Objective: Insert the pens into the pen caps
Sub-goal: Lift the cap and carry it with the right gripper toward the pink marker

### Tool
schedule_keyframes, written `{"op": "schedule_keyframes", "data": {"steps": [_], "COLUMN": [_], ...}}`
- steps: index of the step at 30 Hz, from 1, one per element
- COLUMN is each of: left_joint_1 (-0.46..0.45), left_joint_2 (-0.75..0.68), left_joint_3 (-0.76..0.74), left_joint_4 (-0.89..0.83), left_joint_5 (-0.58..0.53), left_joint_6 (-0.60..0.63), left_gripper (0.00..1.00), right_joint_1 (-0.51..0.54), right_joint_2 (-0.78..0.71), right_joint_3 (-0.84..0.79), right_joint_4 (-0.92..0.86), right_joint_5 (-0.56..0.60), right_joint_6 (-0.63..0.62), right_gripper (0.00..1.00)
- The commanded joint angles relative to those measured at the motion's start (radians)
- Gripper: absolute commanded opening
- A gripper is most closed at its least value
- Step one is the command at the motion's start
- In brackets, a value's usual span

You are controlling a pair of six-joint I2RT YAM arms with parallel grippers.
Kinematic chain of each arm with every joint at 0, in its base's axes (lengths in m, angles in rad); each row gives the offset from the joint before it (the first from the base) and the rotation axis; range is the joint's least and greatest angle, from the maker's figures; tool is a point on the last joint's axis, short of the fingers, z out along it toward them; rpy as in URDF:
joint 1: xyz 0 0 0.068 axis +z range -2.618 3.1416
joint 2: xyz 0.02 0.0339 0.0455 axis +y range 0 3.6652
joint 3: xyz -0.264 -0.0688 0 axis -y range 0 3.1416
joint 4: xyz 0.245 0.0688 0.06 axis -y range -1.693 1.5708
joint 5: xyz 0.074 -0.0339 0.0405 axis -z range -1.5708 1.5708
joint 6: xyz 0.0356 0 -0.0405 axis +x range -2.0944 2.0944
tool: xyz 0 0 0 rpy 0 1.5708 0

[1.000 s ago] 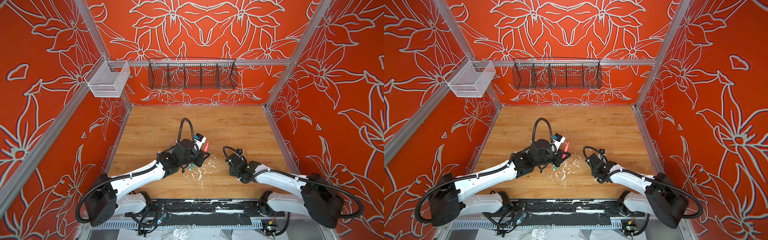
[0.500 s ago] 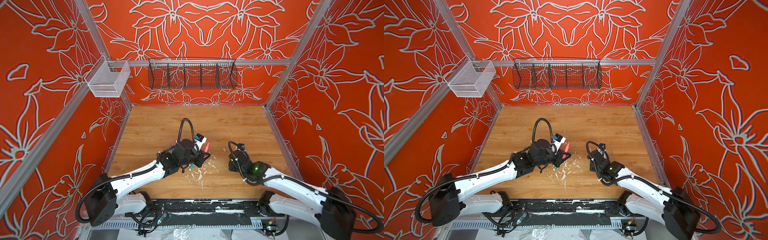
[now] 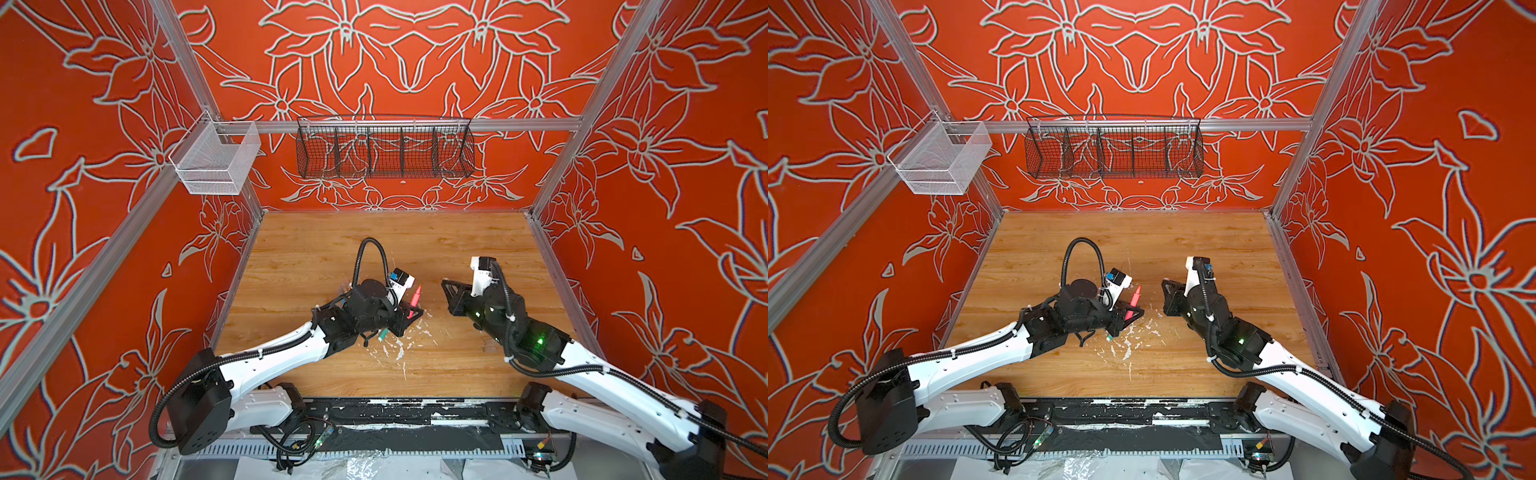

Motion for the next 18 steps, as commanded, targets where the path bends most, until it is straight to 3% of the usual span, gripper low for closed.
{"op": "schedule_keyframes", "data": {"steps": [1, 5, 18], "left_joint_1": [0.002, 0.002, 0.002], "left_joint_2": [-0.026, -0.029, -0.032], "left_joint_3": [-0.011, -0.019, -0.025], "left_joint_4": [0.046, 0.06, 0.072], "left_joint_5": [0.025, 0.034, 0.039], "left_joint_6": [0.002, 0.001, 0.003], "left_gripper": [0.0, 0.0, 0.0], "right_joint_1": [0.007, 0.008, 0.022], "right_joint_2": [-0.012, -0.007, 0.088], "right_joint_3": [-0.046, -0.098, -0.153], "right_joint_4": [0.209, 0.359, 0.548], "right_joint_5": [-0.065, -0.093, -0.122], "right_joint_6": [0.044, 0.077, 0.129], "right_gripper": [0.0, 0.0, 0.0]}}
